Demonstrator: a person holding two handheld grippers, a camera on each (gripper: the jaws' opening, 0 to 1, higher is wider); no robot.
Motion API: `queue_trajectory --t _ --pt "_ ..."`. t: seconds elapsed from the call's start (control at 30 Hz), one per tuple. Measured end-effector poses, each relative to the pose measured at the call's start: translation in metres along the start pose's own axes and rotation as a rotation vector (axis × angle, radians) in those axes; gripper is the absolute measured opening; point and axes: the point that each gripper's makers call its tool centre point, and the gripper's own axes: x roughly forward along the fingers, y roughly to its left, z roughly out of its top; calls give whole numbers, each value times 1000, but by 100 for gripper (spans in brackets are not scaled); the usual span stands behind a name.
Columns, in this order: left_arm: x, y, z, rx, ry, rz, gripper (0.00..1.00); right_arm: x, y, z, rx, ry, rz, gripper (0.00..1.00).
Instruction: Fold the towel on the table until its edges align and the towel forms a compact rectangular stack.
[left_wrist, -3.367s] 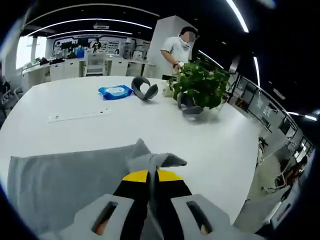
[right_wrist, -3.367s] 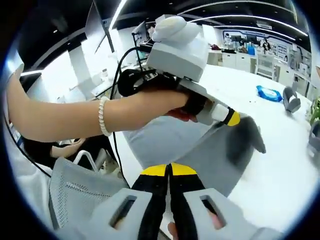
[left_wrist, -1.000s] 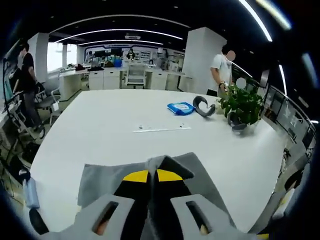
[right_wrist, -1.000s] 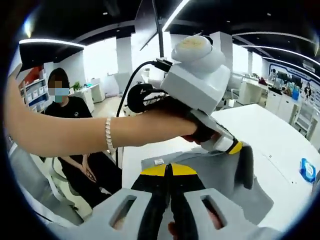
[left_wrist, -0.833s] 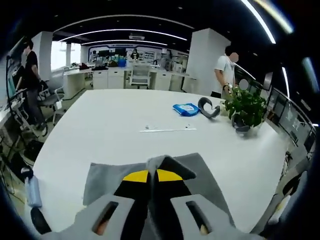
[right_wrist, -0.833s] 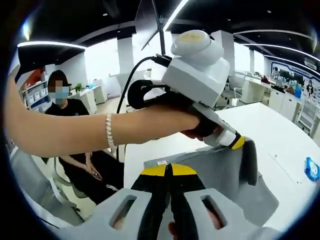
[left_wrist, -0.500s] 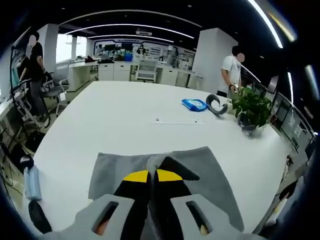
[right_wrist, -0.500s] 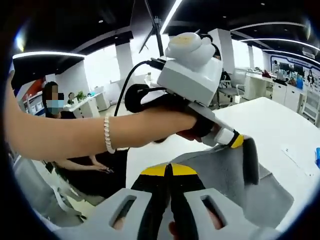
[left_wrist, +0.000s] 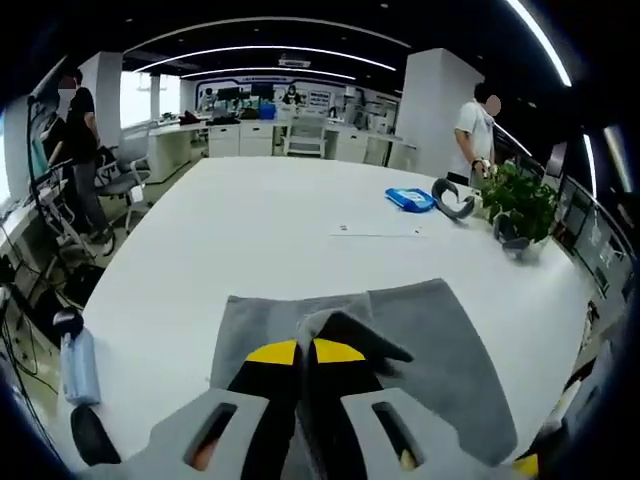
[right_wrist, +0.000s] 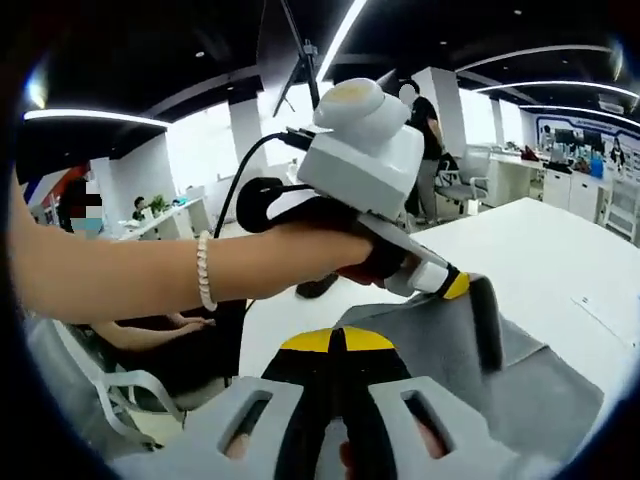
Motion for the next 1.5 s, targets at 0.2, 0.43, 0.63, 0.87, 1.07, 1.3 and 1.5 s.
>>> queue_trajectory --t 0.2,0.43,0.63,0.87,1.07,1.3,1.5 --pt "15 14 -24 15 11 14 4 17 -12 -12 60 -34 -31 0" --pt "26 30 -40 -27 1 22 4 13 -25 -34 33 34 -47 0" --pt "29 27 -34 -28 -10 27 4 4 -48 -42 48 64 -116 0" --pt "16 33 -25 -75 -83 36 13 -28 -99 -46 31 87 -240 0" --pt "-2 21 -19 -82 -116 111 15 -60 -142 -61 77 112 -335 0" --pt "-16 -16 -17 -61 -132 102 15 -75 -163 -103 31 247 -373 0" --pt "-24 -37 -35 -87 -126 80 15 -82 -166 -129 -45 355 -354 0"
